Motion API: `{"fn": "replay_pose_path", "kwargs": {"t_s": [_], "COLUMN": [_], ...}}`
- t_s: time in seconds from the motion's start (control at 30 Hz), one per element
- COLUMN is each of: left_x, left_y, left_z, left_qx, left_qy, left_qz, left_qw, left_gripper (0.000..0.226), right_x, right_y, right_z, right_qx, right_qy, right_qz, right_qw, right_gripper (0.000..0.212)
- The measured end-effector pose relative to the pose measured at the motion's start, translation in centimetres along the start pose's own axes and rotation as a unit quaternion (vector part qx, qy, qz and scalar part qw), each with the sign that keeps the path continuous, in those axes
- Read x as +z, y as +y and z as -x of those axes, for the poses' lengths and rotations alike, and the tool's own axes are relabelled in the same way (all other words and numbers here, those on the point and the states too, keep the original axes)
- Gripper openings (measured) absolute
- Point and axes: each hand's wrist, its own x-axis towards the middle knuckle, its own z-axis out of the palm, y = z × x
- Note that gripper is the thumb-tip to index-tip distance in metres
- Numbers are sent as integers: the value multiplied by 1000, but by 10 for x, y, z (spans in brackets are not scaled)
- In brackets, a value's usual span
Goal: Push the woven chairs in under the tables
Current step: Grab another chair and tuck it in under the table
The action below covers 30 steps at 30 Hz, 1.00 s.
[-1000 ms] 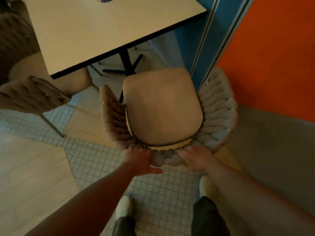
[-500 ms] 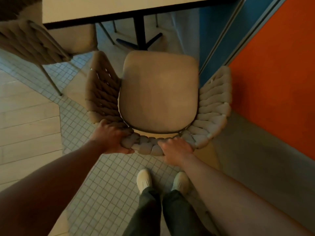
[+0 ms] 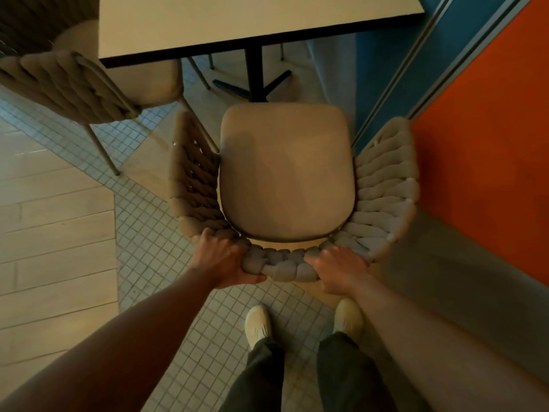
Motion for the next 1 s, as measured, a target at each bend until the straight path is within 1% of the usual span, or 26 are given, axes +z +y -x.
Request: {"fn": "replay_pose_path", "kwargs": {"t_s": [0.13, 0.3, 0.43, 0.5, 0.57, 0.6, 0.63, 0.67, 0.7, 0.73, 0.77, 0.8, 0.83, 0.87, 0.93, 0.97, 1.0], "left_x": [-3, -9, -17, -22, -29, -34, -36, -39, -38, -37, -28, -19, -13, -8, -9, -11, -12], "left_y": [15, 43, 63, 70, 76, 78, 80, 83, 84, 85, 83, 79, 75, 70, 66, 65, 65], "left_z": [-5, -14, -25, -31, -33, -32, -30, -27, -25, -21, -19, -18, -17, -19, -24, -28, -31], "left_qx": [-23, -62, -91, -99, -95, -94, -101, -127, -176, -248, -338, -426, -490, -516, -512, -502, -494], "left_qy": [6, 5, -10, -15, -38, -43, -39, -19, 24, 87, 144, 180, 196, 204, 198, 190, 190], "left_qz": [20, 38, 49, 55, 54, 63, 82, 117, 165, 217, 269, 328, 395, 481, 641, 693, 719], "left_qw": [1000, 997, 995, 993, 993, 993, 991, 985, 970, 940, 890, 824, 752, 679, 537, 481, 450], "left_gripper": [107, 109, 103, 107, 112, 110, 106, 101, 96, 92, 93, 97, 101, 105, 106, 106, 108], "right_x": [-4, -12, -15, -16, -17, -16, -15, -14, -14, -14, -16, -16, -16, -14, -12, -11, -11], "right_y": [19, 52, 79, 92, 101, 105, 109, 113, 118, 123, 129, 134, 138, 141, 142, 141, 141], "right_z": [-1, 0, 1, 1, 1, 1, 2, 2, 3, 3, 2, 1, 0, -2, -5, -6, -5], "right_qx": [-9, -27, -36, -39, -46, -51, -57, -61, -63, -63, -66, -68, -67, -64, -58, -56, -56], "right_qy": [-9, -10, -12, -14, -17, -19, -21, -23, -24, -28, -32, -38, -40, -43, -54, -56, -57], "right_qz": [19, 41, 48, 50, 44, 37, 30, 23, 18, 16, 21, 31, 41, 49, 56, 59, 64], "right_qw": [1000, 999, 998, 998, 998, 998, 998, 998, 998, 997, 997, 997, 996, 996, 995, 995, 995], "right_gripper": [35, 36, 35, 35, 34, 34, 34, 37, 43, 48, 52, 54, 55, 56, 58, 59, 60]}}
